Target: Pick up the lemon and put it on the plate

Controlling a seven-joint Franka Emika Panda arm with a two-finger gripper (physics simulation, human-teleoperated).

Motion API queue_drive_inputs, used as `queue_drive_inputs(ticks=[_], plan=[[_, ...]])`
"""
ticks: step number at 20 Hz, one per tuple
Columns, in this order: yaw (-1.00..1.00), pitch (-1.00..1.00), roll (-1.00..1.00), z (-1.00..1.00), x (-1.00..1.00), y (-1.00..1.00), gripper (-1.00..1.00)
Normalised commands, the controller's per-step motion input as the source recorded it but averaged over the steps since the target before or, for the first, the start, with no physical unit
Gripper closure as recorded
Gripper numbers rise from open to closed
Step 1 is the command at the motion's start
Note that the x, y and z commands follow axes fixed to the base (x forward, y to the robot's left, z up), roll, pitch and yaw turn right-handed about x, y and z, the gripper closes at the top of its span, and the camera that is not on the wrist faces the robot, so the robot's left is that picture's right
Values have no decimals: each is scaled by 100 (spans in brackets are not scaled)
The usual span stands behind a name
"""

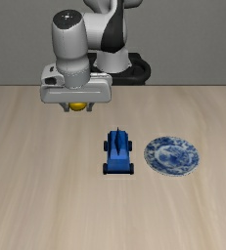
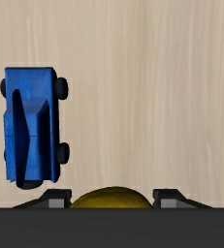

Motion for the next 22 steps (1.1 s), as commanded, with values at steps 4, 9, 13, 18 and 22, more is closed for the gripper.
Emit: queue_drive_inputs(ticks=[4, 9, 13, 18, 22], plan=[[0, 0, 0, 0, 0, 100, 100], [0, 0, 0, 0, 0, 100, 100], [0, 0, 0, 0, 0, 100, 100], [0, 0, 0, 0, 0, 100, 100], [0, 0, 0, 0, 0, 100, 100]])
